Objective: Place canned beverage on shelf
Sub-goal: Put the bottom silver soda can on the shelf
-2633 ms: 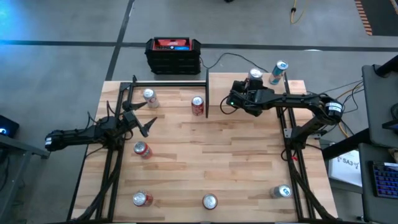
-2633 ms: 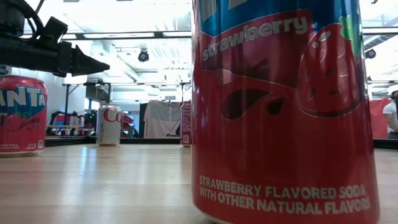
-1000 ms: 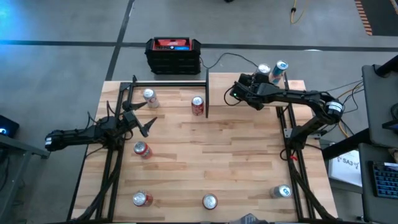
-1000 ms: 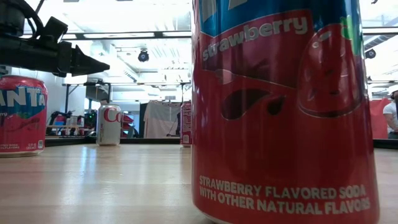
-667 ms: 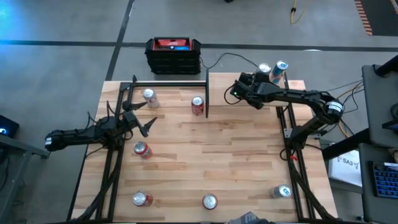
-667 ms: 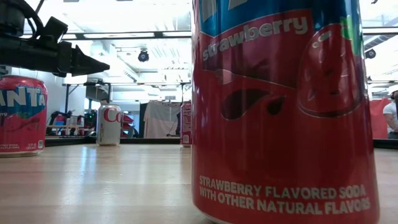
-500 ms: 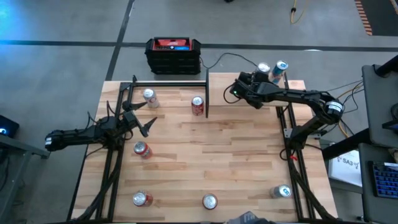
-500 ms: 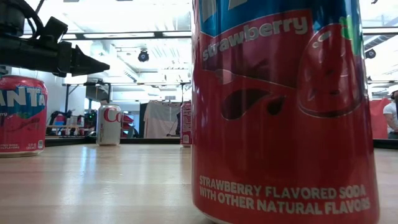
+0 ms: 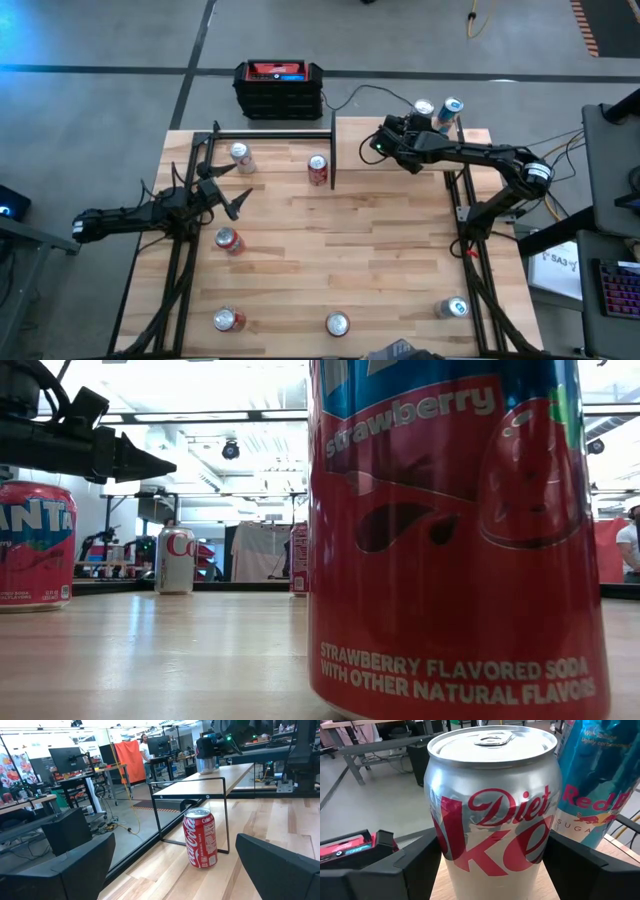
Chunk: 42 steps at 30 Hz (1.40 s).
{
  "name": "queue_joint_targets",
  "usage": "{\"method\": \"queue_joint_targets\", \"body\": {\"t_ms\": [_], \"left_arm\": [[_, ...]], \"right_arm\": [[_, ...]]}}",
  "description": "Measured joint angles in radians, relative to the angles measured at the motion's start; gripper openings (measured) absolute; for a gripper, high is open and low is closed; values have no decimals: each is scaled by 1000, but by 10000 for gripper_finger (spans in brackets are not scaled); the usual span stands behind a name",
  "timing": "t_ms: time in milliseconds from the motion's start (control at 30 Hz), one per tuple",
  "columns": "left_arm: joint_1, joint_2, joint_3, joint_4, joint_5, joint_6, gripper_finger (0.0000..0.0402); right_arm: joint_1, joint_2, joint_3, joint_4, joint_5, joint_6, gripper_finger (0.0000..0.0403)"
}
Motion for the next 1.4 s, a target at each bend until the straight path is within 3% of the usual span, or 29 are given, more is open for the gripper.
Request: {"method": "queue_joint_targets", "body": {"t_ms": [1033,1400], "left_arm": [[0,0,0,0,0,0,399],[0,0,0,0,0,0,399]], "right_arm": [[-16,0,0,-1,-53,-27,328],[-3,0,0,-17,-121,-48,381]]}}
